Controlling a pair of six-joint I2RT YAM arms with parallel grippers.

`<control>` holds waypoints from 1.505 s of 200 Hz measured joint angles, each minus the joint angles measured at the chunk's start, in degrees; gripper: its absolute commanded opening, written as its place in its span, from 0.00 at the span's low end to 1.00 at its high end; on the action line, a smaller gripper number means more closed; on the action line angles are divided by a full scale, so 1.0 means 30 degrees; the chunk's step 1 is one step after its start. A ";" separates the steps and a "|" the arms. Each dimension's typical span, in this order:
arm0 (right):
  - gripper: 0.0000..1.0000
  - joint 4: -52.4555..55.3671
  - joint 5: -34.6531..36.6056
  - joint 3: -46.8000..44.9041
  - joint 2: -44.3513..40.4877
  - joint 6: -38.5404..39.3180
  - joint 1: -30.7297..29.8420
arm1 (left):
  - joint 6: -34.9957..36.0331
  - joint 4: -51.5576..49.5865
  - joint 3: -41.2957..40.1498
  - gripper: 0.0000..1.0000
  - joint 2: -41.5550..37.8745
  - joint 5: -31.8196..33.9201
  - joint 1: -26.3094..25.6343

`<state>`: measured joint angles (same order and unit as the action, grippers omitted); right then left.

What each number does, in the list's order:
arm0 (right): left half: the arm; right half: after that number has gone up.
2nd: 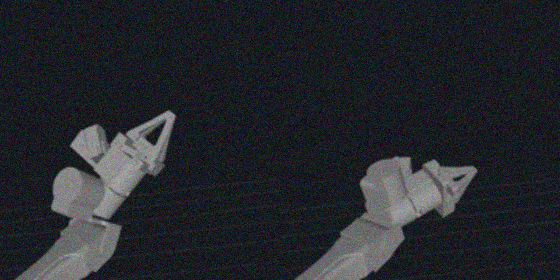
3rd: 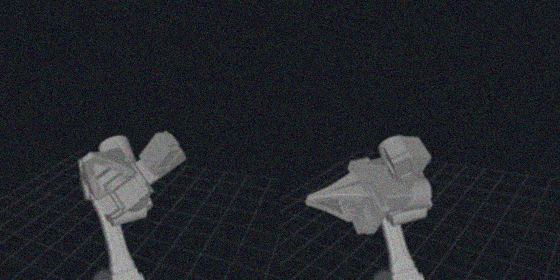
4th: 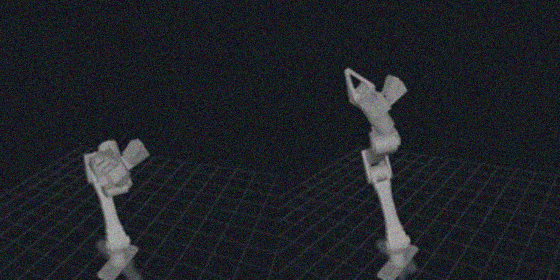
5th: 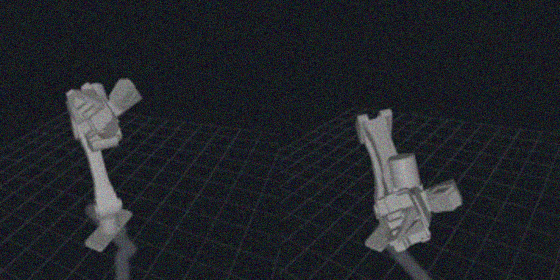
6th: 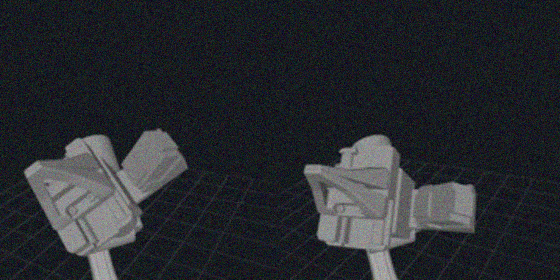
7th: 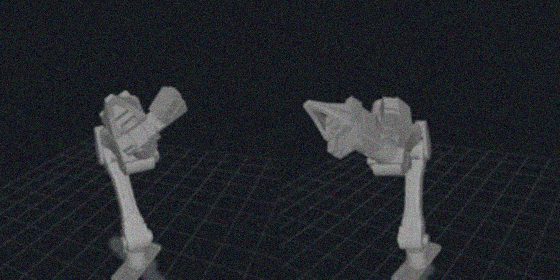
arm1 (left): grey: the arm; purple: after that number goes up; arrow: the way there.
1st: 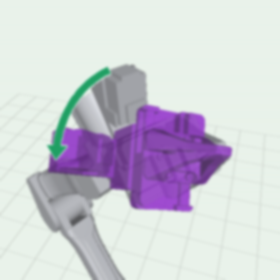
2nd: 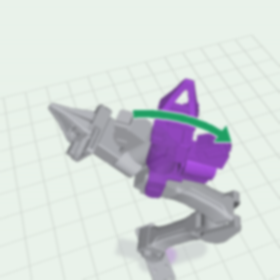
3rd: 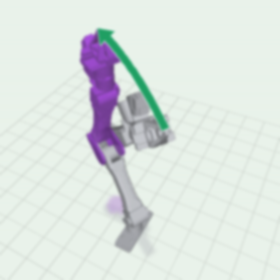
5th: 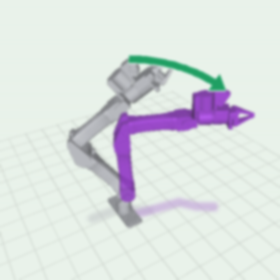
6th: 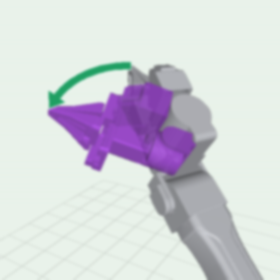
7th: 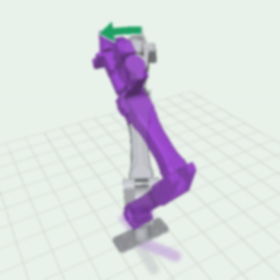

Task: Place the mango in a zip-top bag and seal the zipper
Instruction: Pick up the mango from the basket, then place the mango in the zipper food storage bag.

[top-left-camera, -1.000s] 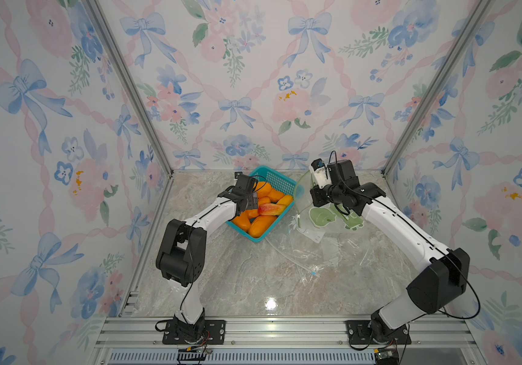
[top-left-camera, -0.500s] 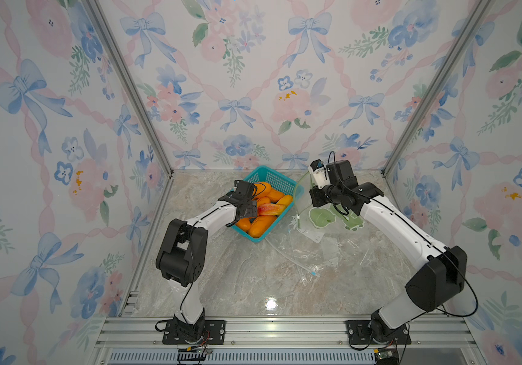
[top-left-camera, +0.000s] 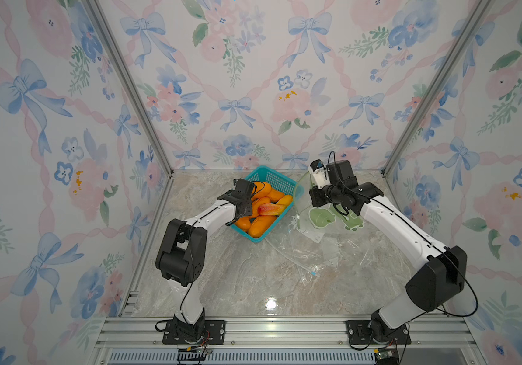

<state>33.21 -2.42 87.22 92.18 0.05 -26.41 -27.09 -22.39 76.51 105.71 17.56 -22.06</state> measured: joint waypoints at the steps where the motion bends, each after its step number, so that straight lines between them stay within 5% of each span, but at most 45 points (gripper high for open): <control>1: 0.04 0.0000 0.0000 0.0000 0.0000 0.0000 0.0000 | -0.0044 0.0000 0.0015 0.44 0.0000 0.0007 0.0000; 55: 0.04 -0.0328 -0.0204 -0.0160 0.0000 -0.0444 0.0000 | -0.0219 0.0692 0.0240 0.35 -0.1690 -0.0437 0.0000; 124: 0.04 -0.0889 -0.0867 -0.0291 0.0000 -0.2273 -0.0058 | -0.1282 0.8138 -0.1355 0.35 -0.6186 -0.3920 -0.1107; 232: 0.03 -0.3184 -0.3665 -0.0954 -0.0291 -0.6353 -0.0058 | -0.1384 2.0334 -0.3504 0.34 -0.4976 -0.7963 -0.3847; 301: 0.03 -0.4816 -0.5697 -0.1632 -0.0787 -0.8284 0.0401 | 0.0015 2.3992 -0.3825 0.37 -0.2841 -0.7715 -0.4029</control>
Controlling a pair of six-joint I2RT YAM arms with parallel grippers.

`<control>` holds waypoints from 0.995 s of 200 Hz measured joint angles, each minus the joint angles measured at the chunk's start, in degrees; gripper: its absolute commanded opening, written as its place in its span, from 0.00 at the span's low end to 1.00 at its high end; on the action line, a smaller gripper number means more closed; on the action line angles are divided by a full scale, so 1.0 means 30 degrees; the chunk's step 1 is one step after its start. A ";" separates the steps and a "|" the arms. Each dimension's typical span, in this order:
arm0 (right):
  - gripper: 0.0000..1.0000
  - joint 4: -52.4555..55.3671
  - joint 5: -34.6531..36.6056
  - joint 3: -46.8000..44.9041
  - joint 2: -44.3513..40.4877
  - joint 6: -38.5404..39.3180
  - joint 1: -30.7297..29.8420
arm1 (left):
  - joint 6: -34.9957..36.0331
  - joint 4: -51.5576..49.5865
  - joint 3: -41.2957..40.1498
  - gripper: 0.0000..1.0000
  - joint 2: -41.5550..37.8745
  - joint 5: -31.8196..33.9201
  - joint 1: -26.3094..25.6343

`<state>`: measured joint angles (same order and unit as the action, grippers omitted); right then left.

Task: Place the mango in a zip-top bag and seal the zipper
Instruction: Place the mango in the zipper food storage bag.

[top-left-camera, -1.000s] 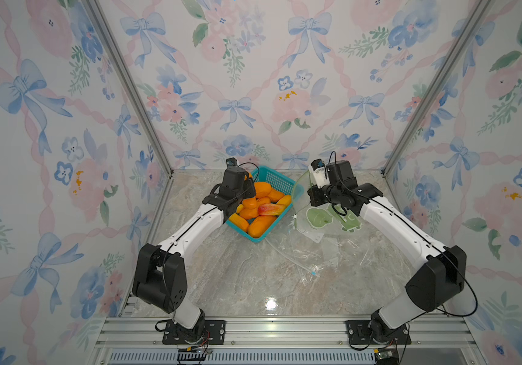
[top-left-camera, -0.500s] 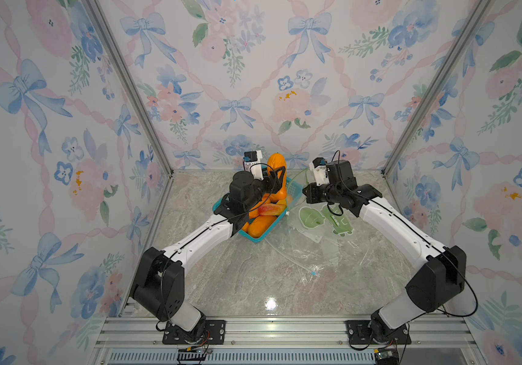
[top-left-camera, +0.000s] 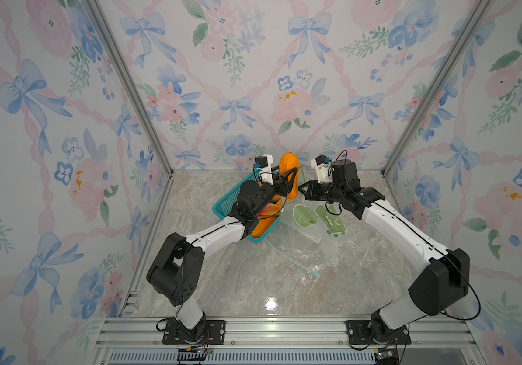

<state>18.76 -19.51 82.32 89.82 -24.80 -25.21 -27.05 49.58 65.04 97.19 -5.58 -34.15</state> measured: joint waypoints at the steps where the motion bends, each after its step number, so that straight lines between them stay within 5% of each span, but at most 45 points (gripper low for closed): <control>1: 0.03 -0.0007 -0.0007 0.0000 -0.0007 -0.0015 0.0000 | 0.0007 0.0022 0.0000 0.37 0.0015 0.0007 0.0000; 54: 0.03 -0.0430 -0.0634 -0.0029 -0.0401 -0.0612 0.0015 | 0.0823 0.0605 0.0080 0.43 0.1166 0.1049 0.0007; 93: 0.02 -0.0517 -0.0743 -0.0029 -0.0408 -0.0743 0.0015 | 0.1362 0.0597 0.0080 0.70 0.1304 0.0845 0.0007; 132: 0.00 -0.0597 -0.0801 -0.0029 -0.0408 -0.0933 0.0255 | 0.1515 0.0503 0.0036 0.80 0.1304 -0.0036 0.0007; 173: 0.00 -0.0663 -0.0801 -0.0029 -0.0408 -0.1107 0.0284 | 0.1450 0.0007 0.0029 0.77 0.1297 -0.0758 0.0022; 199: 0.00 -0.0663 -0.0801 -0.0029 -0.0401 -0.1042 0.0284 | 0.1188 -0.0219 0.0029 0.59 0.1224 -0.0984 0.0175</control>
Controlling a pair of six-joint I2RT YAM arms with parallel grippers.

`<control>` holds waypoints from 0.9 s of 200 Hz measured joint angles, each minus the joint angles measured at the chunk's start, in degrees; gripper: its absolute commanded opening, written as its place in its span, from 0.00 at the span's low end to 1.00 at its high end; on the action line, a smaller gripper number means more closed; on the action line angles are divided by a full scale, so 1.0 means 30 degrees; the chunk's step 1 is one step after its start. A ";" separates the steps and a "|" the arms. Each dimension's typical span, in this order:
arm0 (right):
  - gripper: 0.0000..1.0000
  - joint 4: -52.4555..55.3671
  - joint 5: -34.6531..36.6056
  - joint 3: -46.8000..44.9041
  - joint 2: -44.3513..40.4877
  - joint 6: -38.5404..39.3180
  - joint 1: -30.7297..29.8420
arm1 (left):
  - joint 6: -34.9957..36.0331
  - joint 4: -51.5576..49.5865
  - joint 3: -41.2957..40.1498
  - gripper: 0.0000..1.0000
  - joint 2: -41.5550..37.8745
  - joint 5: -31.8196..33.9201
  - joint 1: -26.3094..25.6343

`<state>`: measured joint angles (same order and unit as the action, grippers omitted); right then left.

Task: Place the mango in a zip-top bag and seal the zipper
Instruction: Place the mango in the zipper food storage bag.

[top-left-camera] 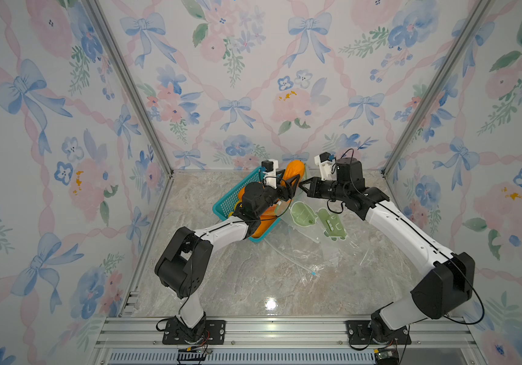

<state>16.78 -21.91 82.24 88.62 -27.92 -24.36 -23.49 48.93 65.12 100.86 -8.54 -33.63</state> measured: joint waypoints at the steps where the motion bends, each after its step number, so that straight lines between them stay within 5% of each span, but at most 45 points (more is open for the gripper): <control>1: 0.00 0.0000 0.0000 0.0000 -0.0007 0.0000 0.0000 | 0.0000 -0.0015 0.0000 0.58 0.0000 -0.0029 0.0000; 69: 0.00 -0.0882 -0.0284 0.0000 0.0066 0.1239 0.0000 | -0.0736 -0.1719 0.0138 0.34 -0.0801 -0.1260 0.0532; 180: 0.00 -0.0925 -0.1821 0.1464 0.1479 0.5071 0.0015 | 0.0466 -1.3792 0.5217 0.35 -0.0816 -0.2703 0.1406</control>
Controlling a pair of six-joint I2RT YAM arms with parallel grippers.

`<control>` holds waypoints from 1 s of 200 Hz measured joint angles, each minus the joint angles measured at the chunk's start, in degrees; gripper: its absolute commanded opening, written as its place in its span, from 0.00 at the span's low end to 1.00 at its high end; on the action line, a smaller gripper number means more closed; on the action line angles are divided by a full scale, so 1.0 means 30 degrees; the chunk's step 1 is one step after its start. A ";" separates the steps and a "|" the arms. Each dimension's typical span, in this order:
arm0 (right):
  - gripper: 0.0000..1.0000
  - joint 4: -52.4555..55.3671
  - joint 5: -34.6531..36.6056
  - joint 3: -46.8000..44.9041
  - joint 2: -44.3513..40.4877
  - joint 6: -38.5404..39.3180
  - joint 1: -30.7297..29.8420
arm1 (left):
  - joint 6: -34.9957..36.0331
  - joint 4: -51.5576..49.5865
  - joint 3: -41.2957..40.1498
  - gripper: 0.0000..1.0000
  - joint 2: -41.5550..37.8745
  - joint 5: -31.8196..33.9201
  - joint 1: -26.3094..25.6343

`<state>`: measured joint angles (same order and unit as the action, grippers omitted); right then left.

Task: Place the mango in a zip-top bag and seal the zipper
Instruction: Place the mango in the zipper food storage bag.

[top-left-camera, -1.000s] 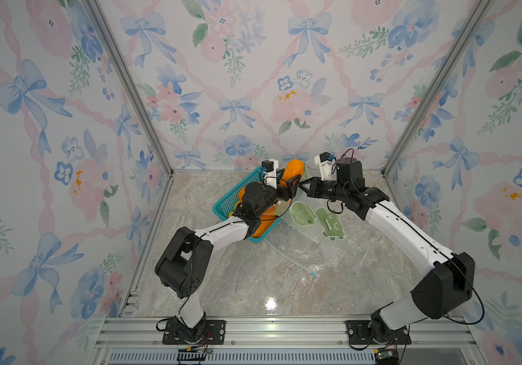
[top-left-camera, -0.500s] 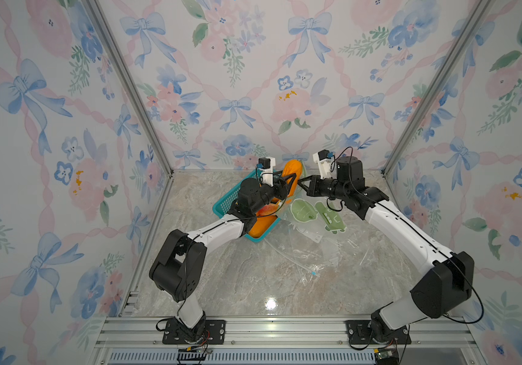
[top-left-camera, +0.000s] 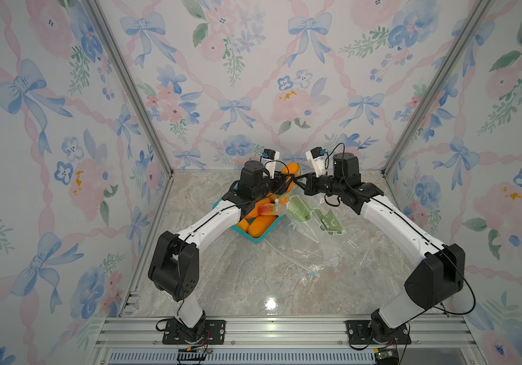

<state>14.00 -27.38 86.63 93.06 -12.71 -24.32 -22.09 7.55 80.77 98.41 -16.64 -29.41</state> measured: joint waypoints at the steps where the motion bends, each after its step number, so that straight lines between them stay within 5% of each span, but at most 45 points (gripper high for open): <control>1: 0.00 0.0022 0.0000 0.0022 0.0007 0.0022 0.0000 | 0.0000 -0.0117 0.0007 0.35 0.0000 -0.0044 0.0029; 94: 0.01 0.3592 0.0117 0.2506 0.1341 0.4809 -0.0590 | -0.0117 -0.4058 0.0036 0.42 -0.0525 -0.3774 0.1056; 126: 0.01 0.3599 0.0044 0.2310 0.1341 0.5734 -0.0590 | -0.0350 -0.4685 0.0000 0.67 -0.0896 -0.4058 0.1290; 167: 0.01 0.2098 0.0073 0.0758 0.1166 0.6331 -0.0670 | -0.1107 -0.4954 0.0007 0.74 -0.1472 -0.4080 0.1698; 200: 0.01 0.0721 0.0058 -0.0124 0.1013 0.6390 -0.0685 | -0.1814 -0.4969 0.0007 0.70 -0.1472 -0.3847 0.1698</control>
<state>16.16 -27.20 86.26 96.09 6.46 -26.37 -27.53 -7.35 80.79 94.00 -28.18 -24.32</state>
